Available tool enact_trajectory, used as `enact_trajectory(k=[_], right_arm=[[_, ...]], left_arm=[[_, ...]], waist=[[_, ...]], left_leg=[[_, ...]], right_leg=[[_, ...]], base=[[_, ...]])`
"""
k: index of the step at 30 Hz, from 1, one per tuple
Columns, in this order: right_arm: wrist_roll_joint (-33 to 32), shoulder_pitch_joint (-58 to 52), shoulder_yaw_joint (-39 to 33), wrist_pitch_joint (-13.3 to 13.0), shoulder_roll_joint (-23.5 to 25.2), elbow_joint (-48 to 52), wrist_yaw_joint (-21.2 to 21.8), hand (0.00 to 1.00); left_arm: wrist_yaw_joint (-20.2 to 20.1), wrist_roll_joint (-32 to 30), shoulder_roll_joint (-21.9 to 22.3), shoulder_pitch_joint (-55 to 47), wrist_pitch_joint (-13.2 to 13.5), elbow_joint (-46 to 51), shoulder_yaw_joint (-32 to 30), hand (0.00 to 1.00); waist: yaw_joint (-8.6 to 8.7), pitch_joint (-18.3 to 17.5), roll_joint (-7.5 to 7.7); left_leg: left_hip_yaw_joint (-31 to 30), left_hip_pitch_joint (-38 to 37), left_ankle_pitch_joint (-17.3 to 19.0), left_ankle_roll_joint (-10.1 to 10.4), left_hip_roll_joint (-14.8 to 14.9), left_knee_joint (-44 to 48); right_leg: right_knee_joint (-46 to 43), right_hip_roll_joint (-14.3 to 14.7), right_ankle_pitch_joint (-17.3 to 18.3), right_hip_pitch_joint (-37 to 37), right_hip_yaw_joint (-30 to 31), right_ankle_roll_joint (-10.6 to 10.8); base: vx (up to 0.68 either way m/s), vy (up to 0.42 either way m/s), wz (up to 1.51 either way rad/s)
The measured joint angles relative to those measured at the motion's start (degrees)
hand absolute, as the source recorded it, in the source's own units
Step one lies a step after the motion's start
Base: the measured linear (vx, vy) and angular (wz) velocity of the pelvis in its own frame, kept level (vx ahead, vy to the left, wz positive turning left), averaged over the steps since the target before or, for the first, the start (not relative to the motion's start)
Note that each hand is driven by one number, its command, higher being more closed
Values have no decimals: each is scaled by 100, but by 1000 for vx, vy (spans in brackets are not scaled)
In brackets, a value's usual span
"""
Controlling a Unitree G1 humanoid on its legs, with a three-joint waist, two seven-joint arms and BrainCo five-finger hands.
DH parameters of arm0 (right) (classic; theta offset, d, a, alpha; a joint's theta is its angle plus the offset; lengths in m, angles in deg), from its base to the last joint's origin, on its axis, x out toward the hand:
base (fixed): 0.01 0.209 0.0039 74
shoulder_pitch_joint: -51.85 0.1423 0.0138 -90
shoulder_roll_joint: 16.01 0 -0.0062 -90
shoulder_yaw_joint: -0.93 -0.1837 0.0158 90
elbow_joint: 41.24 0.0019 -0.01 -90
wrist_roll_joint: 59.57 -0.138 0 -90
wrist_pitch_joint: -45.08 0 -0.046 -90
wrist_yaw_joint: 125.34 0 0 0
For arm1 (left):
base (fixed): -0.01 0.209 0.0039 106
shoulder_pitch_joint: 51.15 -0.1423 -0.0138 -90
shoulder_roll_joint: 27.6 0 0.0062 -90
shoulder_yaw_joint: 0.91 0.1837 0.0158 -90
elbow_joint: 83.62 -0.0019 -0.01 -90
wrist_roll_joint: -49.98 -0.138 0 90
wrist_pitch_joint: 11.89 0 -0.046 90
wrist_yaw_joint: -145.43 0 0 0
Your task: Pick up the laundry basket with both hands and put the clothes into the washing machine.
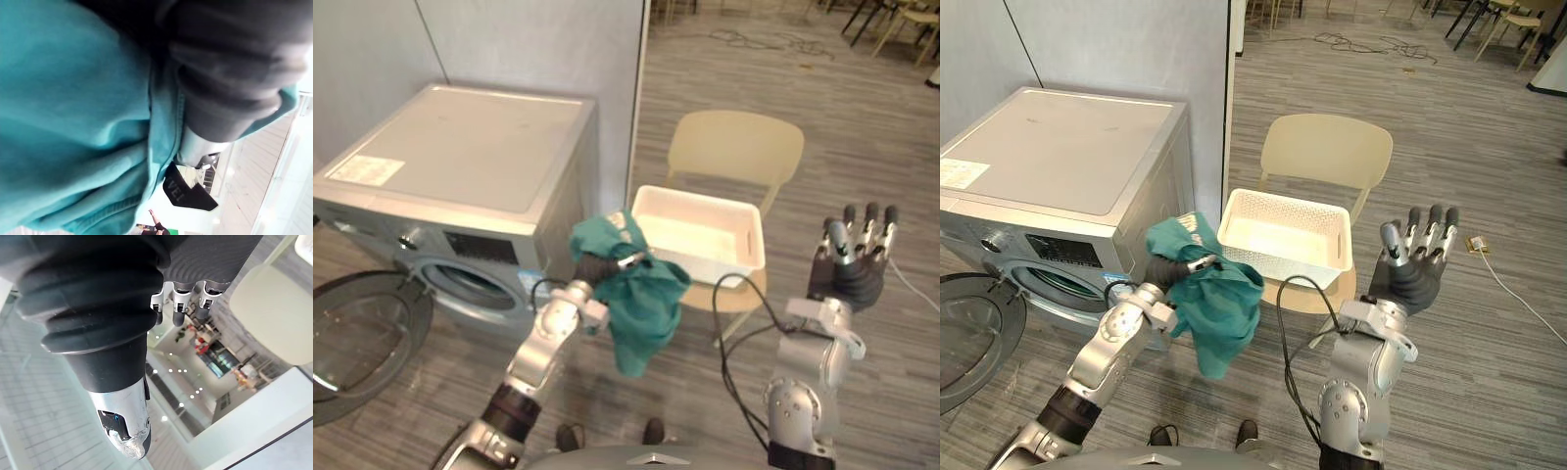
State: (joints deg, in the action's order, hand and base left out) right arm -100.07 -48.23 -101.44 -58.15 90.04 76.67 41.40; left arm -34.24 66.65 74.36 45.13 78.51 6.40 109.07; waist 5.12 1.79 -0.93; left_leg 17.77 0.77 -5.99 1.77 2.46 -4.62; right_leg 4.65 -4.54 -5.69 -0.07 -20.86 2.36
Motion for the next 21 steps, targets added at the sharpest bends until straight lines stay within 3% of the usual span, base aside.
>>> enact_trajectory(k=[6, 12, 16, 21], right_arm=[[499, -863, 56, 572, 234, -790, 456, 0], [937, -1671, 104, 1015, 404, -2518, 968, 0], [939, -1823, 36, 1177, 403, -3548, 1214, 0], [1096, -1741, 27, 1348, 368, -5095, 1488, 0]], left_arm=[[-227, 22, -5, -1073, 65, 614, -520, 100], [-542, 235, 10, -2387, 83, 710, -674, 100], [-703, 534, 159, -2840, 78, 63, -1115, 100], [-646, 572, 204, -2954, 40, -1430, -1844, 100]], waist=[[-39, -45, 4], [-183, -130, 6], [-246, -164, 13], [-339, -186, 62]], left_leg=[[19, -27, 124, 25, 0, -24], [-21, -37, 319, -35, -4, -25], [-60, -76, 323, -35, -4, -25], [-214, -159, 351, -60, -16, -26]], right_leg=[[12, 1, 43, 9, 42, 38], [9, 1, 90, -10, 22, 7], [12, 0, 112, -84, -23, 21], [32, -5, 190, -244, -185, 25]], base=[[2, 6, -1], [18, 18, 2], [23, 13, 6], [15, 21, 17]])
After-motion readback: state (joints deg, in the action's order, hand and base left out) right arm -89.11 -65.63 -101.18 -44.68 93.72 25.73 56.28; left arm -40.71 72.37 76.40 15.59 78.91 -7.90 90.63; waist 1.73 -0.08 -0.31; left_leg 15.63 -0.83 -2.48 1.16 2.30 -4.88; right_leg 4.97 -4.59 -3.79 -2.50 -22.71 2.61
